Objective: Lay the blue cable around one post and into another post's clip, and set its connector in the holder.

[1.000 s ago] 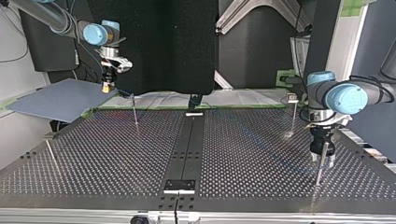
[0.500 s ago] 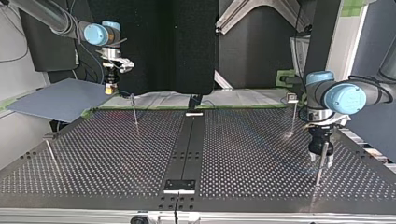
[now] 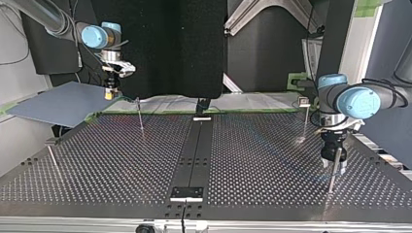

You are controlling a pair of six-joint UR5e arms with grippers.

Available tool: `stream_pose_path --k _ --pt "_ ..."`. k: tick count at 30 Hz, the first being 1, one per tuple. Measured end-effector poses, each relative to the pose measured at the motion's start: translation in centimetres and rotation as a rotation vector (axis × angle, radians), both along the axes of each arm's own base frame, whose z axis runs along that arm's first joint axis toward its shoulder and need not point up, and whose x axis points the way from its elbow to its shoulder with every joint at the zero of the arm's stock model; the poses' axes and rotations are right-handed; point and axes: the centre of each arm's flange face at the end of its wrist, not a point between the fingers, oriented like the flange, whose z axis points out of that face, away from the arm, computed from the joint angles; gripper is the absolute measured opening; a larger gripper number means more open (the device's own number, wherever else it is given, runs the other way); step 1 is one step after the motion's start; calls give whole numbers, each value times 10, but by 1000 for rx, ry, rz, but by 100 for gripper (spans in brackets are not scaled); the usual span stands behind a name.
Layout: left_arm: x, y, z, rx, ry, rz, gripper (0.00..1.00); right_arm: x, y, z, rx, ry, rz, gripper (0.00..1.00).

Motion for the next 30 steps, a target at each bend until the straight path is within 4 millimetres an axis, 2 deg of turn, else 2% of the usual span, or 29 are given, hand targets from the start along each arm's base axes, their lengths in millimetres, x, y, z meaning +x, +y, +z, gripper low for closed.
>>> stream_pose_path --k 6,14,30 --pt "0 0 0 0 1 0 100 -10 1 -8 34 21 -57 0" --pt "0 0 0 -1 1 0 100 -12 5 -30 56 38 -61 0" --pt "-1 -6 -1 -96 3 -70 100 -8 3 -30 32 31 -24 0"
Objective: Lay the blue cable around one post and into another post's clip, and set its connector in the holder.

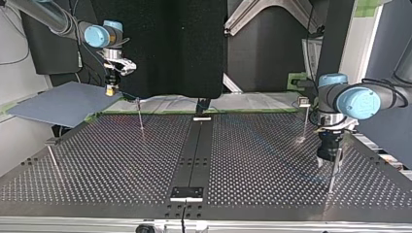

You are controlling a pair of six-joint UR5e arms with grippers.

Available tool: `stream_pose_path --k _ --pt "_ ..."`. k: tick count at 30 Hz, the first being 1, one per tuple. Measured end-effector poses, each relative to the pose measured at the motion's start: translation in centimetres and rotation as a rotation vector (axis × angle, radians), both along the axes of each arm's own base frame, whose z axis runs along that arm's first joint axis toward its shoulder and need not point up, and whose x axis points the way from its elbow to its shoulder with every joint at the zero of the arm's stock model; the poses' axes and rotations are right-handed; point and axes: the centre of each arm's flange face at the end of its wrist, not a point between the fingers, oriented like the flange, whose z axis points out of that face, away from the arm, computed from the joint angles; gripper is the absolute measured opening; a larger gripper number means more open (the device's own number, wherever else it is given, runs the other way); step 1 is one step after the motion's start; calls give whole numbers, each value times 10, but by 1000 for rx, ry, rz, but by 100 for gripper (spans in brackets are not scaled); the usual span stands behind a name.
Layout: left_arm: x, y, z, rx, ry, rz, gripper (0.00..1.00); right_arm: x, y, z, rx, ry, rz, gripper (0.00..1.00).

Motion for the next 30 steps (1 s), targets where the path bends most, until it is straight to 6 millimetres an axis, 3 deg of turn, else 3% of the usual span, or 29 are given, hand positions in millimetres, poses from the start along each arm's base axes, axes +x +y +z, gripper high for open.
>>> stream_pose_path --k 17,30 --pt "-4 16 -2 -166 10 -17 100 3 -1 1 -2 -4 6 0" --pt "-21 28 -2 -258 -34 -32 100 6 -1 1 -2 -5 10 0"
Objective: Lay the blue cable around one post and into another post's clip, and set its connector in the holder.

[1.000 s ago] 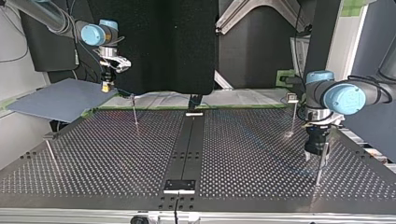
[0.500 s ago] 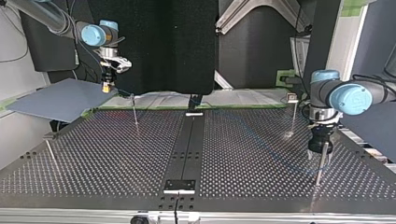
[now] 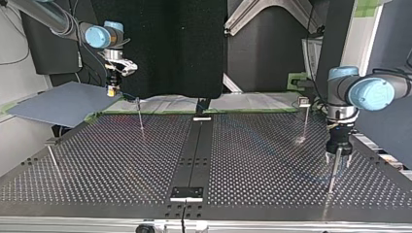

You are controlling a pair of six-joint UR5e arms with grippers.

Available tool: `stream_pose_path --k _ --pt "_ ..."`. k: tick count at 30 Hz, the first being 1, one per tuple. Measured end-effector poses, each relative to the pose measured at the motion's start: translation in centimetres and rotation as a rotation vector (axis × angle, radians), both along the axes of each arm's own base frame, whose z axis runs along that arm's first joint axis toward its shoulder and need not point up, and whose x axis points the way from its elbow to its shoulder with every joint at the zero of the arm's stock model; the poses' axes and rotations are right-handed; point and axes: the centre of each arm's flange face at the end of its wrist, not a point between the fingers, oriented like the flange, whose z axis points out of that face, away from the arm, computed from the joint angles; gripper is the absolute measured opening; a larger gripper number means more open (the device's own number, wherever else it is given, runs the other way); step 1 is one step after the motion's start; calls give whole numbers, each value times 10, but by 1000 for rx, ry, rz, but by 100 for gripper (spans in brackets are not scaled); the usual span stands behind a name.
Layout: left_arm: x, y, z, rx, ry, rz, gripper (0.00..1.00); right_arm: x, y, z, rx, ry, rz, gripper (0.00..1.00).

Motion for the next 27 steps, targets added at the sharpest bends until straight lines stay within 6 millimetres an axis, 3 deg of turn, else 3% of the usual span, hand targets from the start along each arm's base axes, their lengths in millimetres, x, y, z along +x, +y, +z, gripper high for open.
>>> stream_pose_path --k 16,27 --pt "-8 9 -12 -45 12 -20 100 1 0 0 1 0 1 0" --pt "-26 9 14 -53 -40 -31 100 0 0 0 2 0 1 0"
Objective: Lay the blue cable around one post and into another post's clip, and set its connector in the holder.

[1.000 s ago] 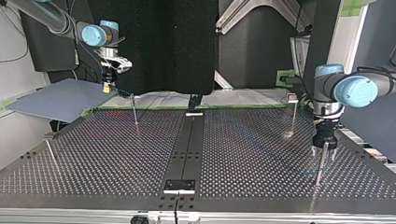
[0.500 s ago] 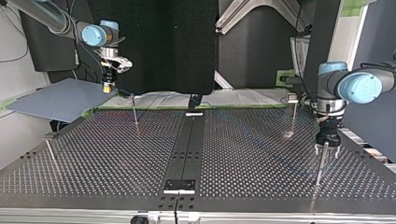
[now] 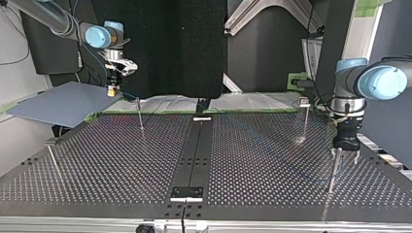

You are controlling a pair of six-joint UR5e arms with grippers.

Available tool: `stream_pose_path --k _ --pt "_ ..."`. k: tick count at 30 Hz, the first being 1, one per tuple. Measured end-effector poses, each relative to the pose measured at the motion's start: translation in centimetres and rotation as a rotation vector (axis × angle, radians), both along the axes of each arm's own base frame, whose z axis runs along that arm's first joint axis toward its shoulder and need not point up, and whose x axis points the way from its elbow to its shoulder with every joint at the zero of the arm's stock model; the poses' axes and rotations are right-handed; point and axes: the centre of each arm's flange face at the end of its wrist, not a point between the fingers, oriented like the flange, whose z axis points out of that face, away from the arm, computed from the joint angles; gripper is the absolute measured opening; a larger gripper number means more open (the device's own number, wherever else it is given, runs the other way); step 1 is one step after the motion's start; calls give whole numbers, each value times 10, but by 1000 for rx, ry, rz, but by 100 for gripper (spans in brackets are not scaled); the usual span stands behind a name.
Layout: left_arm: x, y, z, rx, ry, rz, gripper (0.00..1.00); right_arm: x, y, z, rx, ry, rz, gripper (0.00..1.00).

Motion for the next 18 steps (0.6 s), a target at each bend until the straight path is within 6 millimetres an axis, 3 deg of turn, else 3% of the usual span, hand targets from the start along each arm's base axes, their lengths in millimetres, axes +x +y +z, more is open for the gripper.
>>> stream_pose_path --k 10,18 --pt "-20 -13 23 17 -38 -49 100 0 0 0 0 1 0 0" --pt "-40 -16 20 22 -31 -42 100 1 0 0 1 2 1 0"
